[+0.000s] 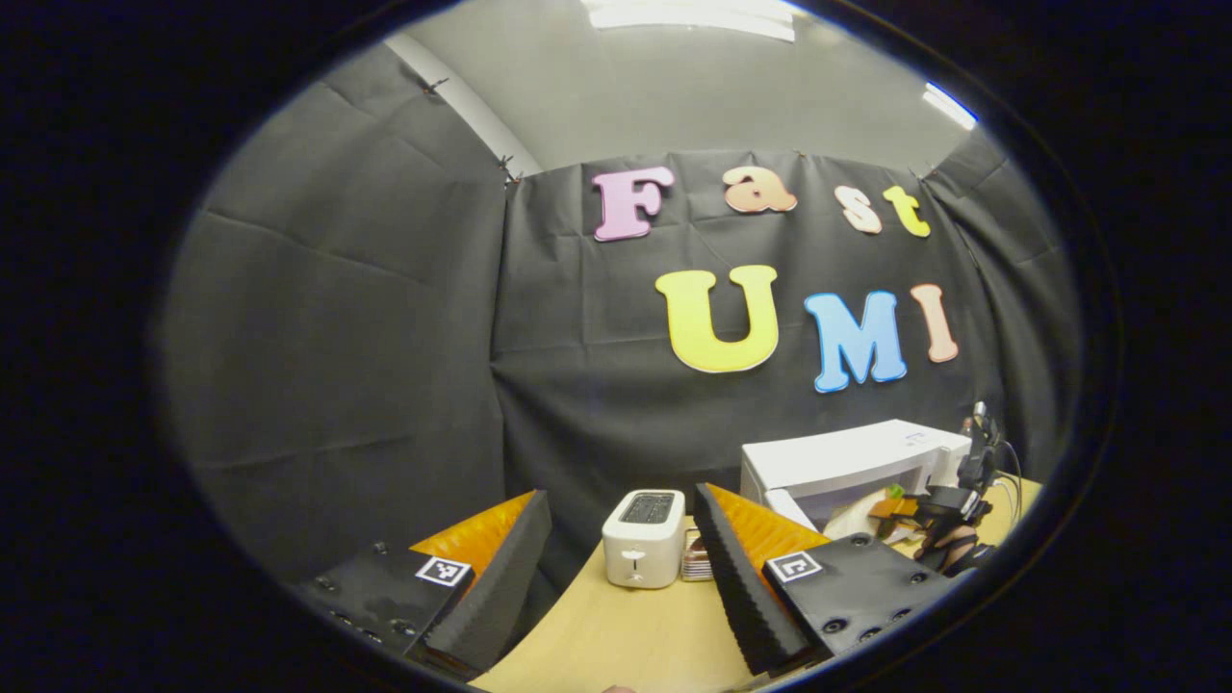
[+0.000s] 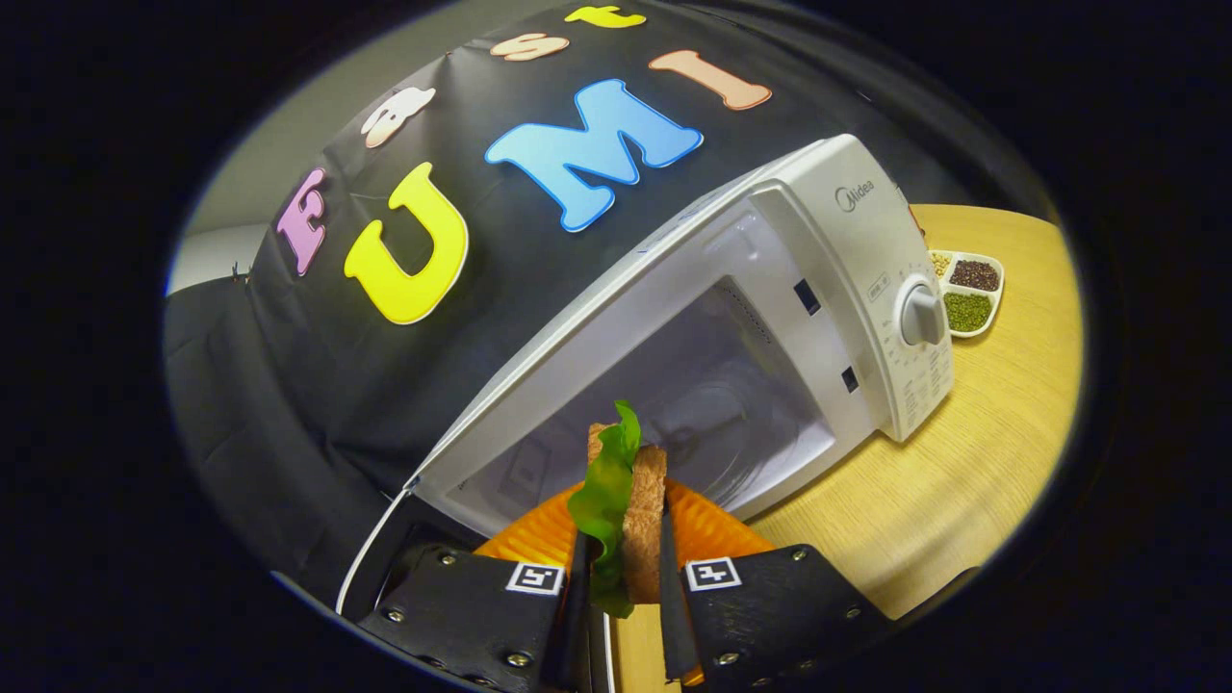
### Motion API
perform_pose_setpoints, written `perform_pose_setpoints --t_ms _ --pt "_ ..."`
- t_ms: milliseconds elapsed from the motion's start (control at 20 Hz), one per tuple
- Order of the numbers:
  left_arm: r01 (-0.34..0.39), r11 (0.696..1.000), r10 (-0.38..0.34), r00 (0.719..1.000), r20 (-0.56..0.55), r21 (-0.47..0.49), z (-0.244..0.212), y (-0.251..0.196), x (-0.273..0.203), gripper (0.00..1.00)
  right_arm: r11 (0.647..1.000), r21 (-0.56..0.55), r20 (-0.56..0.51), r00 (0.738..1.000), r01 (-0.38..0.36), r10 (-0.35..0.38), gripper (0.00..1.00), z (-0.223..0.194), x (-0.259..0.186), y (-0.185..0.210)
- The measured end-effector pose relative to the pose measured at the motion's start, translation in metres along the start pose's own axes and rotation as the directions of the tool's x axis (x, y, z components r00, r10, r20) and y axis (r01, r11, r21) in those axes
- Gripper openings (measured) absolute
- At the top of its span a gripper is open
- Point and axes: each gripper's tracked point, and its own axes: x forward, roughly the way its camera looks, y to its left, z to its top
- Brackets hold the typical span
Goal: Open the microwave oven with the left hand, put the food in, and close the microwave oven.
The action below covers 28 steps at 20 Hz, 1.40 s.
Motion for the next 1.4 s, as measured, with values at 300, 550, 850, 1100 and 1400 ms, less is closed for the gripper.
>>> perform_pose_setpoints --t_ms 300,550,850,1100,1400 --pt "-0.046 0.999 0.046 0.998 -0.033 0.012 -0.015 0.018 -0.005 0.98 1.0 0.012 0.061 0.998 0.007 -0.007 0.31 0.008 0.038 -0.005" --pt "-0.088 0.996 0.09 0.994 -0.06 0.023 -0.026 0.034 -0.008 0.96 1.0 0.011 0.035 0.999 0.012 -0.012 0.31 -0.002 0.053 -0.018" --pt "-0.086 0.996 0.088 0.994 -0.061 0.037 -0.028 0.032 -0.008 0.96 0.996 -0.042 0.044 0.996 0.08 -0.078 0.44 -0.011 0.066 -0.042" --pt "-0.091 0.995 0.093 0.993 -0.071 0.032 -0.034 0.036 -0.009 0.96 0.97 -0.149 0.077 0.98 0.194 -0.184 0.61 -0.009 0.067 -0.065" --pt "-0.096 0.994 0.099 0.994 -0.051 0.049 -0.037 0.036 -0.011 0.99 0.92 -0.317 0.14 0.971 0.229 -0.193 0.98 0.014 0.043 -0.06"
